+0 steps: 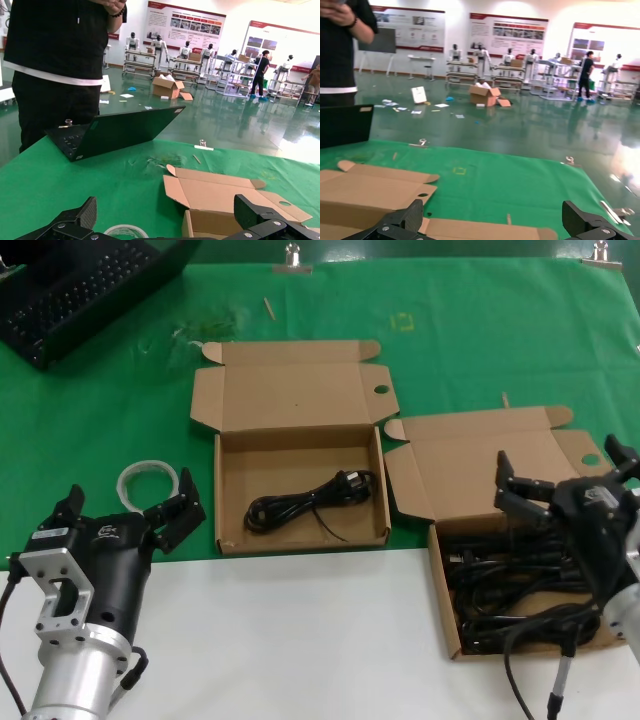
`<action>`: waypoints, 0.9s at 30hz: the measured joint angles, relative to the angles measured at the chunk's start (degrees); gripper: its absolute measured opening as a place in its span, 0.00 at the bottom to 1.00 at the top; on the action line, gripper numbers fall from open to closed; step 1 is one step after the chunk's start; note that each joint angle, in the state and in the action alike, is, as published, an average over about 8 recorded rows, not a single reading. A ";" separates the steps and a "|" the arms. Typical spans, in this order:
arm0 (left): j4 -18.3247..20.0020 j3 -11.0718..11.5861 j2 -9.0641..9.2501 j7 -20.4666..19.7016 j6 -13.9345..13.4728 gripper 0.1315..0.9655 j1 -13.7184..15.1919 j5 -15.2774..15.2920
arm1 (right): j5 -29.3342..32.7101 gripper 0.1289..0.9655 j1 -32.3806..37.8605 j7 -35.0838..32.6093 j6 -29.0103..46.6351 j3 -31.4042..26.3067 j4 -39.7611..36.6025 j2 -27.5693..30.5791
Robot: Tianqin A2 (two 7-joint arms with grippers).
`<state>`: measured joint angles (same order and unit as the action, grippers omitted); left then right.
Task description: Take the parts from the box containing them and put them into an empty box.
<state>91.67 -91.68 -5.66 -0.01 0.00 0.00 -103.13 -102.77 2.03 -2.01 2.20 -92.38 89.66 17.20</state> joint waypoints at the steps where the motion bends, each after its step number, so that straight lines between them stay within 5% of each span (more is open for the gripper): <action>1: 0.00 0.00 0.00 0.00 0.00 1.00 0.00 0.00 | -0.05 1.00 -0.27 0.27 -0.29 0.09 0.27 0.00; 27: 0.00 0.00 0.00 0.00 0.00 1.00 0.00 0.00 | -0.16 1.00 -0.90 0.89 -0.97 0.32 0.89 -0.01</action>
<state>91.67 -91.67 -5.66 0.00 0.00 0.00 -103.13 -102.93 1.14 -1.12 1.22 -92.07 90.55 17.20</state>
